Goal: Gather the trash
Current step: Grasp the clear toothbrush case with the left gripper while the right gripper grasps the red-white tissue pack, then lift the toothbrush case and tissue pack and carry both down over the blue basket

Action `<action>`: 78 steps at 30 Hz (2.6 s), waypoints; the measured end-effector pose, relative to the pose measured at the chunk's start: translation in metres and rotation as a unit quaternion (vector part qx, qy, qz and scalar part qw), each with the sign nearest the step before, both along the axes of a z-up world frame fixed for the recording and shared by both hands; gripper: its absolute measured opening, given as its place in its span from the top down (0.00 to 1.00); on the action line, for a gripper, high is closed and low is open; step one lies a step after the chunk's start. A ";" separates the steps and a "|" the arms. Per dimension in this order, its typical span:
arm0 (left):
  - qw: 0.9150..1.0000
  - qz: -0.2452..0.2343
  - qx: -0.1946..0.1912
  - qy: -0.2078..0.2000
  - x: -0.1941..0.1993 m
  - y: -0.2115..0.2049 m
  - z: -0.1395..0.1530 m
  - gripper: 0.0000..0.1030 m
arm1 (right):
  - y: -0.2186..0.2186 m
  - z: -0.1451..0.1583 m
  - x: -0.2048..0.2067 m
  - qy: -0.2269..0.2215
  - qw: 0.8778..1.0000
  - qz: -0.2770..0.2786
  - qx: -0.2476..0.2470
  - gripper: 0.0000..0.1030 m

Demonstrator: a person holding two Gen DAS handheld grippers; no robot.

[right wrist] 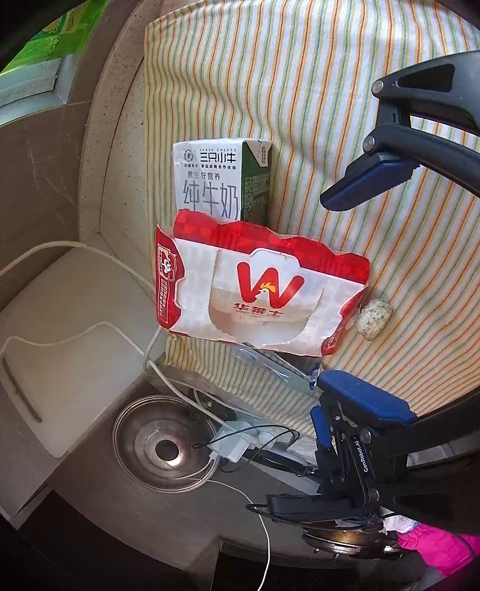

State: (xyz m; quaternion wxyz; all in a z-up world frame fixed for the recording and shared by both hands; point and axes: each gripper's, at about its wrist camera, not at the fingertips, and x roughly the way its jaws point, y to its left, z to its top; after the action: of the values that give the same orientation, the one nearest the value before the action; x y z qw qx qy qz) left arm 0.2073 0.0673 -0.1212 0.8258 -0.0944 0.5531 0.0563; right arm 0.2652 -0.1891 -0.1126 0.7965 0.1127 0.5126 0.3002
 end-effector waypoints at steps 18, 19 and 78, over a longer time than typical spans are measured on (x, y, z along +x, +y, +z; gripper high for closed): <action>1.000 -0.009 0.028 -0.005 0.056 -0.008 -0.015 0.72 | 0.031 -0.021 0.035 0.033 0.999 0.008 0.015 0.22; 1.000 -0.007 0.026 -0.006 0.060 -0.008 -0.016 0.72 | 0.034 -0.021 0.035 0.030 0.999 0.011 0.012 0.23; 0.990 0.009 -0.067 -0.126 -0.186 0.001 0.067 0.75 | 0.032 0.093 -0.154 -0.113 0.993 0.039 0.019 0.97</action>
State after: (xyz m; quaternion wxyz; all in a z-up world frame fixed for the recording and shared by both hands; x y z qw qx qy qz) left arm 0.0209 0.0682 -0.0544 0.8803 -0.1609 0.4461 0.0137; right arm 0.1109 -0.1569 -0.0193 0.8347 0.0738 0.4177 0.3513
